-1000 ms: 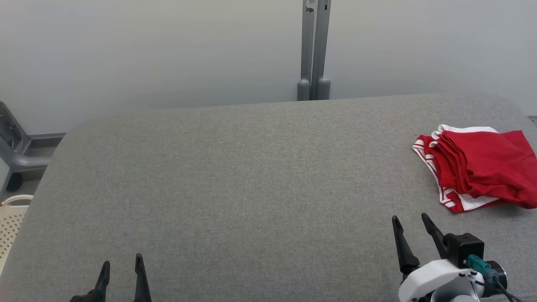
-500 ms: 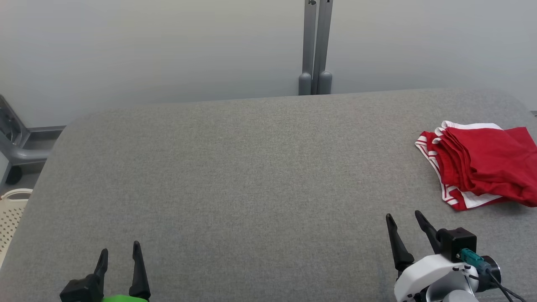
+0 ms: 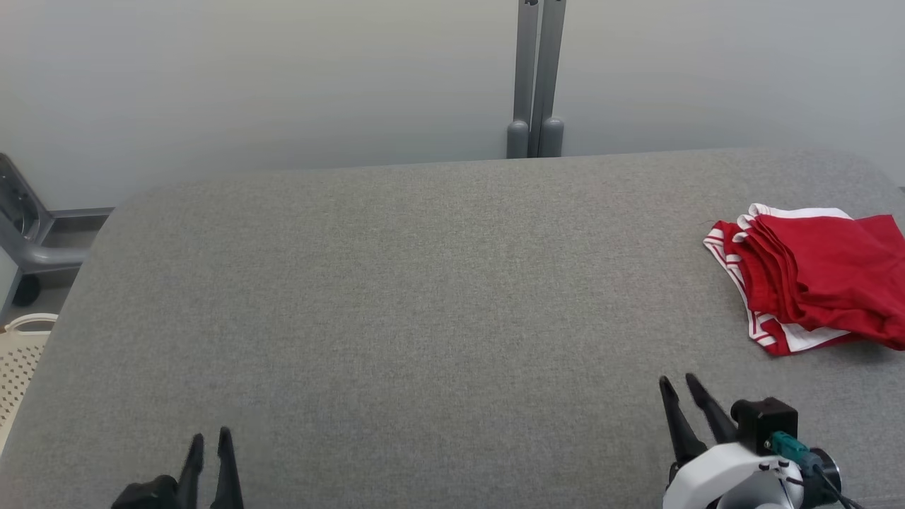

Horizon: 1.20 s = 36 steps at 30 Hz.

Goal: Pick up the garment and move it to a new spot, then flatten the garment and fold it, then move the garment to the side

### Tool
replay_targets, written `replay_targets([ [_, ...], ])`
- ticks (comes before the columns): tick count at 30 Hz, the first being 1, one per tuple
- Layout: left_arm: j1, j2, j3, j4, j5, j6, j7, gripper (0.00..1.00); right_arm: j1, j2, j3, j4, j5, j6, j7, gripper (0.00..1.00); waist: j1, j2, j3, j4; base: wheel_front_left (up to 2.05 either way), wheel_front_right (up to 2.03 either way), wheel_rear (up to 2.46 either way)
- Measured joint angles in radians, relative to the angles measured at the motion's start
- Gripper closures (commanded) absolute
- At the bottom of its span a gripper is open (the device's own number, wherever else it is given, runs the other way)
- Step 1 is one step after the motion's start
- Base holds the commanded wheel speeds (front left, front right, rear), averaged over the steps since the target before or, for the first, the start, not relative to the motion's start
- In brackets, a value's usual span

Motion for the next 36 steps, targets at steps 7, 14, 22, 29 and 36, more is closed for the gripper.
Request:
replay_targets([
  [7, 0.028, -0.017, 0.001, 0.047, -0.036, -0.001, 0.026, 1.00, 0.042, 0.005, -0.007, 0.044, 0.045, 0.000, 0.018, 1.00, 0.0000, 0.0000, 0.002, 0.000, 0.00, 0.00, 0.00],
  [14, 0.003, -0.018, 0.021, 0.048, -0.153, -0.015, 0.062, 1.00, 0.036, 0.004, -0.017, 0.032, 0.180, 0.000, 0.042, 1.00, 0.0000, 0.0000, 0.007, 0.001, 0.00, 0.00, 0.00],
  [22, -0.028, -0.019, 0.036, 0.047, -0.278, -0.027, 0.102, 1.00, 0.025, 0.004, -0.027, 0.013, 0.325, 0.000, 0.065, 1.00, 0.0000, 0.0000, 0.013, 0.001, 0.00, 0.00, 0.00],
  [29, -0.054, -0.021, 0.053, 0.046, -0.381, -0.039, 0.135, 1.00, 0.009, 0.004, -0.036, -0.001, 0.440, 0.000, 0.084, 1.00, 0.0000, 0.0000, 0.018, 0.001, 0.00, 0.00, 0.00],
  [36, -0.079, -0.023, 0.065, 0.046, -0.470, -0.050, 0.162, 1.00, 0.001, 0.004, -0.044, -0.012, 0.547, 0.000, 0.102, 1.00, 0.0000, 0.0000, 0.023, 0.002, 0.00, 0.00, 0.00],
])
